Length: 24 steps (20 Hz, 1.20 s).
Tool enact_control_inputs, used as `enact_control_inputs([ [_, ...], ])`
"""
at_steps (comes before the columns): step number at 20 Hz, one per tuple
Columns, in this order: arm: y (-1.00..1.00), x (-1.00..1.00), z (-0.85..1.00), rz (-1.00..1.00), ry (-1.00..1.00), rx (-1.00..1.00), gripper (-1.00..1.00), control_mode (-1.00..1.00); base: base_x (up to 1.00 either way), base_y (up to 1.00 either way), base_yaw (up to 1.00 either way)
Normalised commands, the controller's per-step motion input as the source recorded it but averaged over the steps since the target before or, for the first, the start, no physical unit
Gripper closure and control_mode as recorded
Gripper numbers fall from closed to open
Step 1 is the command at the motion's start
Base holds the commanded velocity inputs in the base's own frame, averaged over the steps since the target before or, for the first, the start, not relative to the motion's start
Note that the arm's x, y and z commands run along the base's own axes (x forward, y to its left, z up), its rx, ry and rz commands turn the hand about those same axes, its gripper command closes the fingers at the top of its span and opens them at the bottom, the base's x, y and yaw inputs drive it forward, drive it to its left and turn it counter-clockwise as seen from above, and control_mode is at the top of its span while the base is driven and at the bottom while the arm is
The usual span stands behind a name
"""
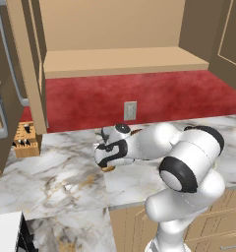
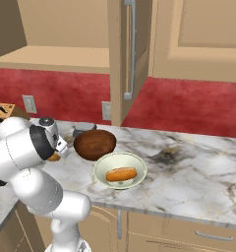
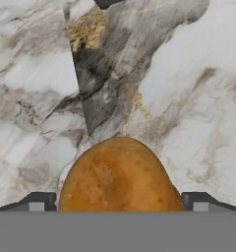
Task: Pick both bowls and place them on the counter. Then place the hotdog bun in one bowl and place the potato in the other bowl.
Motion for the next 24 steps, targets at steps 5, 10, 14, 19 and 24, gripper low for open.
enact_control_inputs([
  [5, 0.07, 0.12, -0.19, 0.0, 0.0, 0.0, -1.0, -1.0, 0.0, 0.0, 0.0],
  [10, 0.12, -0.14, -0.3, 0.0, 0.01, 0.0, 1.0, -1.0, 0.0, 0.0, 0.0],
  [14, 0.16, -0.16, -0.33, 0.0, 0.01, 0.0, 1.0, -1.0, 0.0, 0.0, 0.0],
  [19, 0.01, -0.16, -0.09, 0.0, -0.01, 0.0, 1.0, -1.0, 0.0, 0.0, 0.0],
  [24, -0.06, -0.24, 0.2, 0.0, -0.08, 0.0, 1.0, -1.0, 0.0, 0.0, 0.0],
])
